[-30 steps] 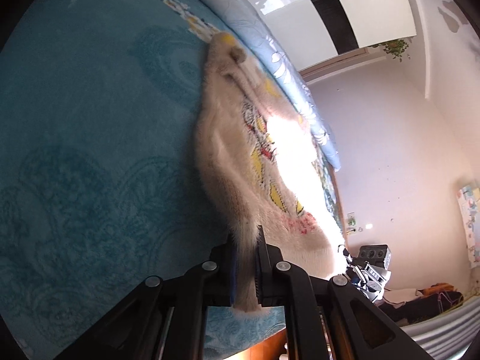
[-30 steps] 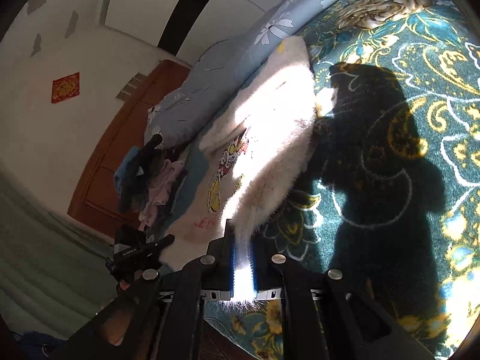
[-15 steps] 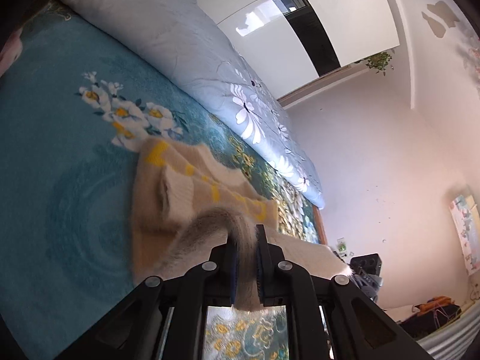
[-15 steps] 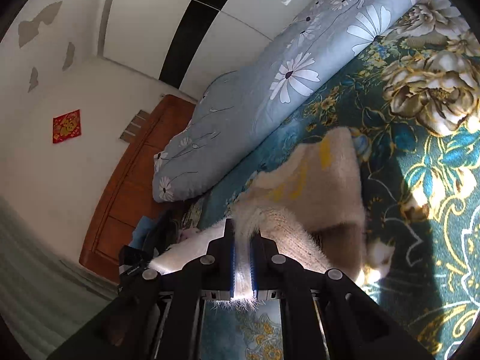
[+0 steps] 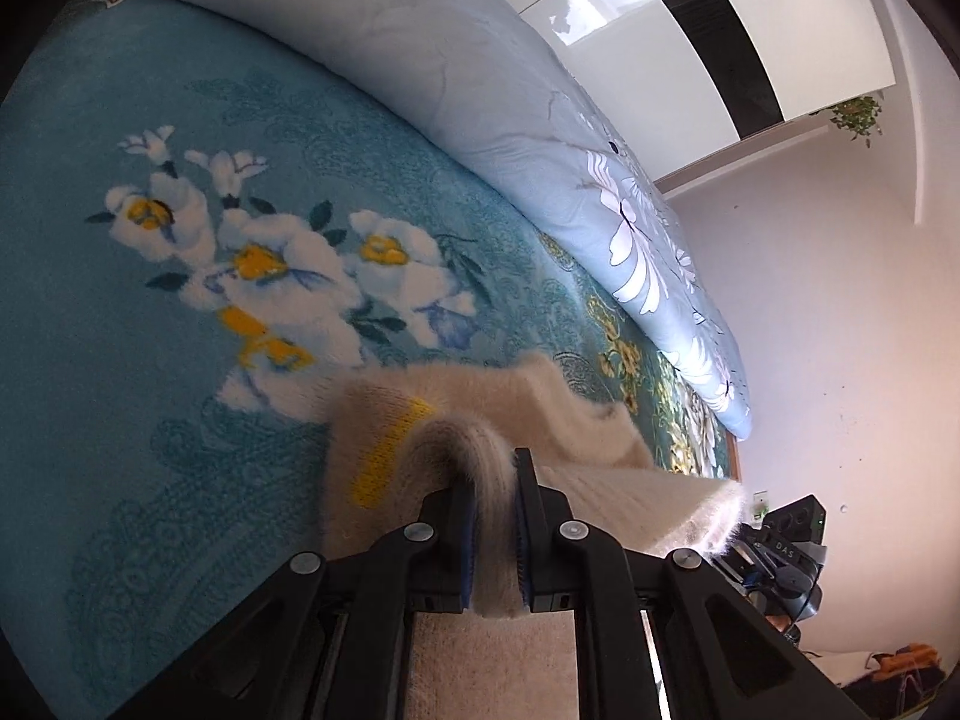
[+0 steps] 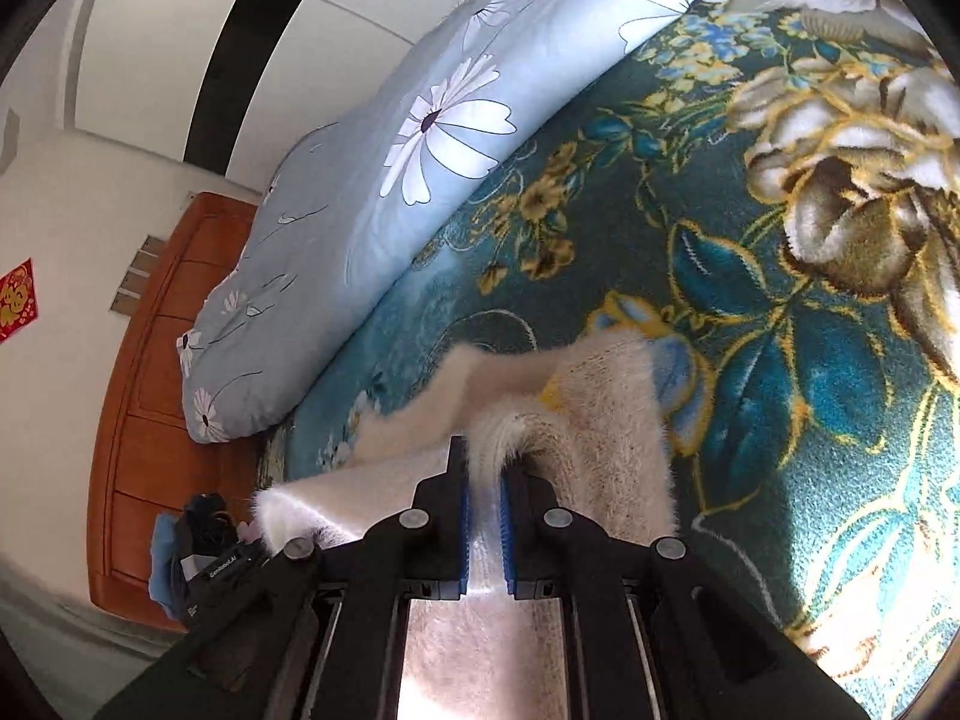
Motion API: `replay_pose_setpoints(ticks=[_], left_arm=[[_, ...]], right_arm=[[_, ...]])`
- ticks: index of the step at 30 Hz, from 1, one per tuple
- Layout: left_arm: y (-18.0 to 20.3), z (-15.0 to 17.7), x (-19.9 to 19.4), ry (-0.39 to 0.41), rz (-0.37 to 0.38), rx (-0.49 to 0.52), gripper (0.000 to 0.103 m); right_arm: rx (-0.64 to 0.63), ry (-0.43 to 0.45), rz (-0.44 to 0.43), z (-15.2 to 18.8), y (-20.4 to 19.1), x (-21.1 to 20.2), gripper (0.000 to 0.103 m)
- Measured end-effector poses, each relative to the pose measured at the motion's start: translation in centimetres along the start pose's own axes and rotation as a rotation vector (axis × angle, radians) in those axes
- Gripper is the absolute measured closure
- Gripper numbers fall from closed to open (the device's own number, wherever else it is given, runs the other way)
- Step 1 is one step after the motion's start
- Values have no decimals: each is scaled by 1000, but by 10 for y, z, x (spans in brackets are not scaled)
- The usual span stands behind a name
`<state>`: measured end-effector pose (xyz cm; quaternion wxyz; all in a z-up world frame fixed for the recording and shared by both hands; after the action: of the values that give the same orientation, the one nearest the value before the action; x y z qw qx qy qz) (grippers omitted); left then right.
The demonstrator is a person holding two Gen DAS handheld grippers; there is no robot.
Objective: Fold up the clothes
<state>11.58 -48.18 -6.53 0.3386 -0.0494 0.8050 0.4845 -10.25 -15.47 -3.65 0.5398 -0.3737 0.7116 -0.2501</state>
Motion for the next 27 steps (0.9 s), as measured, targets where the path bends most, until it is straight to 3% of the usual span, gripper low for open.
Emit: replay_pose_setpoints(ticks=[3, 5, 7, 8, 9, 10, 13, 15, 18, 21, 24, 27], left_arm=[[-1, -3, -3, -6, 47, -41, 85], [4, -4, -10, 4, 86, -59, 72], [9, -7, -20, 47, 107, -72, 39], [10, -8, -25, 63, 106, -75, 36], [11, -8, -29, 70, 101, -77, 35], [12, -9, -33, 78, 96, -79, 34], [14, -6, -41, 87, 57, -56, 34], [15, 4, -40, 59, -25, 25, 34], [3, 22, -32, 0, -73, 73, 34], [-10, 36, -17, -66, -84, 80, 34], [-20, 39, -9, -81, -81, 79, 30], [-29, 37, -5, -78, -31, 26, 27]], right_arm=[[-5, 6, -12, -3, -3, -1, 94], [-15, 17, -20, -4, -8, -5, 91], [-17, 41, -34, -6, -13, -10, 70], [-18, 56, -39, -8, -16, -13, 62], [-19, 79, -39, -10, -18, -17, 51], [-20, 101, -39, -11, -20, -22, 49], [-31, 110, -20, -7, -19, -33, 49], [-47, 98, -3, 0, -13, -40, 49], [-62, 80, 31, 19, 7, -49, 45], [-21, 44, -23, 39, 30, -49, 39], [-4, 9, -64, 47, 38, -38, 27], [-24, 8, -59, 47, 33, -26, 27]])
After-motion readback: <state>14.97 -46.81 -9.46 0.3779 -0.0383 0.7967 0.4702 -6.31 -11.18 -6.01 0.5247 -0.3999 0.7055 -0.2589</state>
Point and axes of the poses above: each gripper's, at about its wrist camera, not at the fingertips, and x roughly the way its jaws point, y to its right, z to its underside, the point moved 3 cm from there along x, roughly the way its jaws point, and after that the axes turned 3 degrees about y, right-handed, at the moved point
